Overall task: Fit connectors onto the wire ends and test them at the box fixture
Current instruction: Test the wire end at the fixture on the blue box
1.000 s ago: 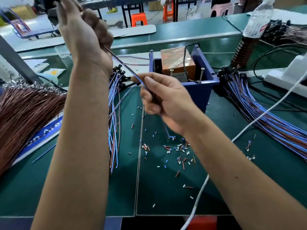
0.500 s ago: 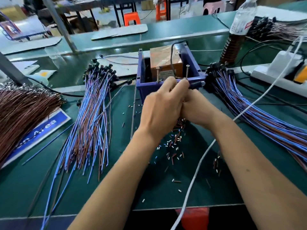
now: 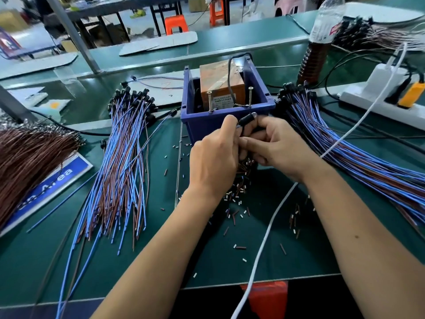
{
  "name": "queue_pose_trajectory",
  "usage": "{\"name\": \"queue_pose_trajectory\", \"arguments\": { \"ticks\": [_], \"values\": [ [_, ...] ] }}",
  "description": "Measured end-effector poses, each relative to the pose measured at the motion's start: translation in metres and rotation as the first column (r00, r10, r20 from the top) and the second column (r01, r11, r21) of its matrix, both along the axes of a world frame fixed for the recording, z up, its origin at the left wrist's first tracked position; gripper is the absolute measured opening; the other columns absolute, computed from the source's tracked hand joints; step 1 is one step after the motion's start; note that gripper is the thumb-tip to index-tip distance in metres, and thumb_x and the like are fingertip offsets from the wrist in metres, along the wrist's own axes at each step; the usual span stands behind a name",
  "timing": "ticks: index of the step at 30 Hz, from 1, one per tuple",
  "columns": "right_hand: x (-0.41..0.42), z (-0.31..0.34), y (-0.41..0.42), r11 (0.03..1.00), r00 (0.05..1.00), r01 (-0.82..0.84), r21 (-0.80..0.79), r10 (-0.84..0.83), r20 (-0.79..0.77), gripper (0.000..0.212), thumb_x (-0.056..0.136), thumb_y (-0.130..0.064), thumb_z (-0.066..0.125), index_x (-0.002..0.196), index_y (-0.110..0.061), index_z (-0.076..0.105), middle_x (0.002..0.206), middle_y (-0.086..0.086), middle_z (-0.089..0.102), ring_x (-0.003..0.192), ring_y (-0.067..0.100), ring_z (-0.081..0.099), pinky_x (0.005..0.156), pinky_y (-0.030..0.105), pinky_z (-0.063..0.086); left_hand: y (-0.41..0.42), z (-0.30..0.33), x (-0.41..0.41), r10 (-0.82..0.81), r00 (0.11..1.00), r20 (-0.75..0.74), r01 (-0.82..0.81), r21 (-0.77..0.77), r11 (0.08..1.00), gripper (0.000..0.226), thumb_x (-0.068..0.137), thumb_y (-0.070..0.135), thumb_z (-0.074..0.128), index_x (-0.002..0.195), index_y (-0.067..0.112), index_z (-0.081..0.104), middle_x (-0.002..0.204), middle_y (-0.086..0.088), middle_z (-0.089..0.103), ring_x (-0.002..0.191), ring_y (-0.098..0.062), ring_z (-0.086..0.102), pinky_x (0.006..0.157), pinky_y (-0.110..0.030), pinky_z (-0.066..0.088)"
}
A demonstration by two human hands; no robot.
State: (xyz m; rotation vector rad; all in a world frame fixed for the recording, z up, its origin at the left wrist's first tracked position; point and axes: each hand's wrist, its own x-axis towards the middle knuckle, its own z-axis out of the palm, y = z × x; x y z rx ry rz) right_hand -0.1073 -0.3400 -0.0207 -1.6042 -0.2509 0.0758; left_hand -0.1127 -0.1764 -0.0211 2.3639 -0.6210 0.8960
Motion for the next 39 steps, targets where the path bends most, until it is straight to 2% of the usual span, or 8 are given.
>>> {"name": "queue_pose_trajectory", "arguments": {
  "ticks": [6, 10, 14, 18, 20, 31, 34, 39],
  "values": [
    [0.002, -0.004, -0.02, 0.983, 0.988, 0.149, 0.111, -0.154, 0.03, 0.005, 0.093, -0.008, 0.074, 0.09, -0.004, 0.073, 0.074, 0.013, 0.075, 0.048, 0.014, 0.041, 0.044, 0.019, 0.03, 0.01, 0.002, 0.004, 0.189, 0.982, 0.012, -0.188, -0.041, 0.981, 0.027, 0.11, 0.024, 0.044, 0.091, 0.007, 0.053, 0.067, 0.003, 0.048, 0.056, -0.036, 0.051, 0.05, -0.035, 0.025],
    [0.006, -0.011, -0.016, 0.987, 0.989, 0.141, 0.073, -0.144, 0.042, 0.004, 0.092, -0.008, 0.075, 0.089, -0.008, 0.075, 0.075, 0.014, 0.076, 0.046, 0.011, 0.047, 0.043, 0.018, 0.034, 0.006, -0.001, 0.005, -0.013, 0.999, -0.032, 0.01, -0.09, 0.996, 0.026, 0.109, 0.023, 0.048, 0.09, 0.006, 0.055, 0.074, -0.001, 0.056, 0.066, -0.035, 0.052, 0.054, -0.044, 0.038],
    [0.006, -0.014, -0.013, 0.993, 0.992, 0.104, 0.064, -0.108, 0.066, 0.014, 0.093, -0.007, 0.075, 0.083, -0.017, 0.078, 0.074, 0.012, 0.075, 0.047, 0.011, 0.049, 0.042, 0.019, 0.035, 0.001, -0.006, 0.008, -0.229, 0.961, -0.157, 0.194, -0.209, 0.958, 0.019, 0.106, 0.023, 0.057, 0.092, 0.01, 0.061, 0.077, 0.011, 0.064, 0.071, -0.015, 0.061, 0.064, -0.041, 0.05],
    [0.007, -0.012, -0.011, 0.976, 0.981, 0.189, 0.108, -0.192, 0.015, 0.003, 0.094, -0.007, 0.073, 0.093, -0.005, 0.074, 0.076, 0.013, 0.076, 0.047, 0.011, 0.051, 0.042, 0.02, 0.037, 0.003, -0.012, 0.014, -0.193, 0.971, -0.139, 0.149, -0.276, 0.949, 0.016, 0.101, 0.015, 0.064, 0.086, 0.01, 0.063, 0.071, 0.013, 0.057, 0.065, -0.006, 0.051, 0.061, -0.025, 0.04],
    [0.006, -0.012, -0.01, 0.975, 0.979, 0.206, 0.077, -0.205, -0.017, 0.012, 0.098, -0.012, 0.07, 0.093, -0.001, 0.073, 0.077, 0.013, 0.076, 0.047, 0.012, 0.05, 0.042, 0.02, 0.038, 0.004, -0.012, 0.015, -0.147, 0.981, -0.128, 0.103, -0.303, 0.947, 0.017, 0.101, 0.015, 0.063, 0.084, 0.012, 0.061, 0.068, 0.016, 0.051, 0.062, -0.003, 0.047, 0.06, -0.02, 0.035],
    [0.005, -0.011, -0.004, 0.958, 0.964, 0.267, 0.101, -0.266, -0.021, 0.019, 0.101, -0.012, 0.067, 0.084, -0.005, 0.072, 0.063, 0.005, 0.069, 0.044, 0.009, 0.047, 0.04, 0.019, 0.034, 0.007, -0.012, 0.016, -0.157, 0.969, -0.191, 0.084, -0.344, 0.935, 0.017, 0.097, 0.015, 0.065, 0.081, 0.013, 0.062, 0.064, 0.005, 0.06, 0.061, -0.019, 0.055, 0.059, -0.036, 0.046],
    [0.007, -0.013, -0.006, 0.935, 0.939, 0.342, 0.09, -0.343, 0.003, 0.018, 0.099, -0.013, 0.07, 0.082, -0.01, 0.074, 0.063, 0.005, 0.068, 0.044, 0.011, 0.047, 0.04, 0.021, 0.034, 0.01, -0.012, 0.017, -0.119, 0.975, -0.19, 0.029, -0.419, 0.908, 0.019, 0.098, 0.015, 0.064, 0.079, 0.012, 0.061, 0.062, 0.004, 0.061, 0.057, -0.016, 0.054, 0.055, -0.031, 0.043],
    [0.003, -0.014, 0.007, 0.949, 0.957, 0.283, 0.14, -0.288, 0.02, 0.006, 0.096, -0.011, 0.073, 0.09, -0.009, 0.075, 0.065, 0.006, 0.07, 0.043, 0.011, 0.049, 0.038, 0.02, 0.036, 0.004, -0.01, 0.013, -0.137, 0.973, -0.183, 0.036, -0.468, 0.883, 0.02, 0.099, 0.013, 0.065, 0.079, 0.013, 0.063, 0.065, 0.005, 0.064, 0.061, -0.013, 0.058, 0.06, -0.023, 0.045]
  ]
}}
